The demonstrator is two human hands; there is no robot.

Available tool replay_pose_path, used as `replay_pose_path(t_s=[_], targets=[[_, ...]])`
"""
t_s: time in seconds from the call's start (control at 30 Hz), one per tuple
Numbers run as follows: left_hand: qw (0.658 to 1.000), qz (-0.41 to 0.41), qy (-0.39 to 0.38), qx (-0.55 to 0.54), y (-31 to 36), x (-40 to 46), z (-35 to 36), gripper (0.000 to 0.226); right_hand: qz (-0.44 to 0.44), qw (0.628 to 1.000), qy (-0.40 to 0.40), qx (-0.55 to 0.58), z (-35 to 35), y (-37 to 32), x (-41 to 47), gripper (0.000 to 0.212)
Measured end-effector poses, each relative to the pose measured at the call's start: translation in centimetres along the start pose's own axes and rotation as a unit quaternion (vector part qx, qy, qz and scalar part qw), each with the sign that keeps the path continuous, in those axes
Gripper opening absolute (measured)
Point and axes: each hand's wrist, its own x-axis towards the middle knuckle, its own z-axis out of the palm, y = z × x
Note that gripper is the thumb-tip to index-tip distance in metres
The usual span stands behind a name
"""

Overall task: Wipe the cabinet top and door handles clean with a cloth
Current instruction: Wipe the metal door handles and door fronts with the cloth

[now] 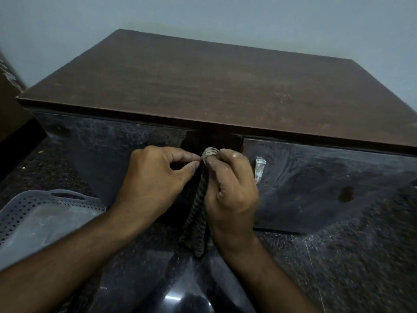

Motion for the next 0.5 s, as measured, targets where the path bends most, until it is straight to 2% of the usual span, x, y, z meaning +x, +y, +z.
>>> replay_pose_path(t_s=[0.07, 0.13, 0.2, 0.33, 0.43, 0.5], targets=[[1.0, 0.002, 0.001, 0.005, 0.2, -0.1, -0.1, 0.012, -0.029, 0.999, -0.012, 0.005, -0.1, 0.4, -0.5, 0.022], [1.0, 0.001, 0.004, 0.009, 0.3, -0.1, -0.1, 0.01, -0.025, 0.999, -0.023, 0.027, -0.7, 1.1, -1.7, 0.017], [1.0, -0.005, 0.007, 0.008, 0.4, -0.2, -0.1, 0.01, 0.021, 0.997, -0.038, 0.067, -0.9, 1.7, -3.1, 0.01], [1.0, 0.006, 0.001, 0.015, 0.5, -0.5, -0.3, 0.011, 0.181, 0.979, -0.028, 0.084, 0.2, 2.7, -4.3, 0.022], [0.999, 0.029, 0.009, 0.043, 0.7, -0.8, -0.7, 0.012, 0.218, 0.974, -0.016, 0.066, 0.8, 2.8, -4.7, 0.019], [0.997, 0.048, 0.019, 0.062, 0.6, -0.9, -1.0, 0.013, 0.205, 0.977, -0.013, 0.061, 1.0, 2.7, -4.9, 0.017]])
